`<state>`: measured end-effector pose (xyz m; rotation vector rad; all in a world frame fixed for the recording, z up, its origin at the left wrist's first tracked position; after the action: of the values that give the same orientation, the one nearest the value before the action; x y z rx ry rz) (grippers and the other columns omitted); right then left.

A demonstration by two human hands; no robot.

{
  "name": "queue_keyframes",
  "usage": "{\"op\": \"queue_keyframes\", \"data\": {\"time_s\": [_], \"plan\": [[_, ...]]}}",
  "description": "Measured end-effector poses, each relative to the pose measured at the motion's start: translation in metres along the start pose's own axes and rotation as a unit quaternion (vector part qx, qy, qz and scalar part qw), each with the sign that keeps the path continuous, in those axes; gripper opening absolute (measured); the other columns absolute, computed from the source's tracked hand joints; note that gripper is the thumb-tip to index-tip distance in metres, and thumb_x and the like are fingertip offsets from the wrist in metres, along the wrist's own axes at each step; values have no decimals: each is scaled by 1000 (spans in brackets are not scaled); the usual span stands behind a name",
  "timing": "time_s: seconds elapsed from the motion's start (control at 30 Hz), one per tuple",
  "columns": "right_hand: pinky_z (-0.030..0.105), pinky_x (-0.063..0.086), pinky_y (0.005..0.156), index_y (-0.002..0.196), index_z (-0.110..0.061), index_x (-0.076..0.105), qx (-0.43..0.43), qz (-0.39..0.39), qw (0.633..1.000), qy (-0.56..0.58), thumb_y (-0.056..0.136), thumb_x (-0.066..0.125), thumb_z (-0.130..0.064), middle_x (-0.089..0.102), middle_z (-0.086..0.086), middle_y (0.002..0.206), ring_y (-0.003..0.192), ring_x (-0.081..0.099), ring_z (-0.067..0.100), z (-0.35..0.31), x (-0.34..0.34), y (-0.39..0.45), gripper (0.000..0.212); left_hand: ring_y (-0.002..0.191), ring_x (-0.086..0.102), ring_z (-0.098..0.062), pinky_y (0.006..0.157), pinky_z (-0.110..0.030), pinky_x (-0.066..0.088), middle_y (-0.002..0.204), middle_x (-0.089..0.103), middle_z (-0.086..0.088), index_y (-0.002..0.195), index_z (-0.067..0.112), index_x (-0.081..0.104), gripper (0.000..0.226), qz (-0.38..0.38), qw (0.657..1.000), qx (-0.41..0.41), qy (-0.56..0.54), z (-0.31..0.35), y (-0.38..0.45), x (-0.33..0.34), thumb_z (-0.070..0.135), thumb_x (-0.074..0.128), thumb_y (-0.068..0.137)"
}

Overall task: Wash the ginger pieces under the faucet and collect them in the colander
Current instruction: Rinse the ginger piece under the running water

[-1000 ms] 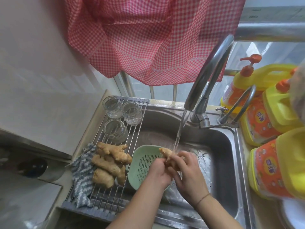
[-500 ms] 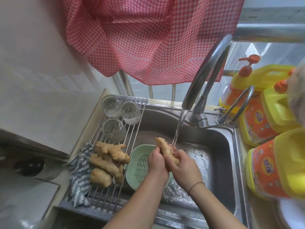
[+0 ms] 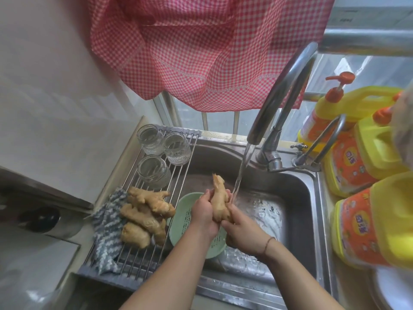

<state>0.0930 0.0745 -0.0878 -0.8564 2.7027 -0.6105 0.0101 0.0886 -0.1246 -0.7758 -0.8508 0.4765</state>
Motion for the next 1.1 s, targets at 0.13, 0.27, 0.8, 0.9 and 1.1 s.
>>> {"op": "queue_keyframes", "data": {"time_s": [0.13,0.27,0.8,0.9,1.1], "plan": [[28,42,48,128,-35,47,-4,-8,999,39,98,44,-10,53,-8,80,48,50,15,5,-6,-4,38,77,58,-25,78,-36,49,85,60,-17,106,-1,60,42,11,999,-48,6,-4,-2,2,27,28,105],[20,37,53,99,-32,63,-23,85,995,43,98,45,-16,55,-16,70,51,51,-4,4,-13,-1,24,71,51,-23,74,-33,46,76,54,-15,86,1,56,42,45,997,-60,13,-8,0,8,21,26,105],[28,45,51,70,-26,67,-33,231,972,-26,92,58,-31,63,-6,54,48,58,14,9,-35,-7,25,77,66,-25,72,-37,56,79,69,-13,85,4,69,37,57,987,7,152,-15,-2,-12,18,40,103],[16,42,57,96,-36,68,-42,179,982,-36,95,54,-26,63,-18,60,54,59,-1,10,-25,-8,17,74,63,-24,70,-37,55,82,64,-13,91,3,65,33,64,991,-4,119,-18,-6,-6,22,41,103],[29,41,43,87,0,67,-17,176,983,52,101,40,-27,54,-1,51,46,50,14,15,-27,-16,41,70,62,-23,65,-35,53,80,63,-12,87,4,65,39,103,982,43,155,-12,-4,-9,28,40,104]]}}
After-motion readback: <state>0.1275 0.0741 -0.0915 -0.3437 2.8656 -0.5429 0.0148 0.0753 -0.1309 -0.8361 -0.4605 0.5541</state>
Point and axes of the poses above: each hand's wrist, its own y-axis towards the middle knuckle, its own x-axis out of the palm, z = x × y, the point moved 7 cm from there along y, towards the middle knuckle
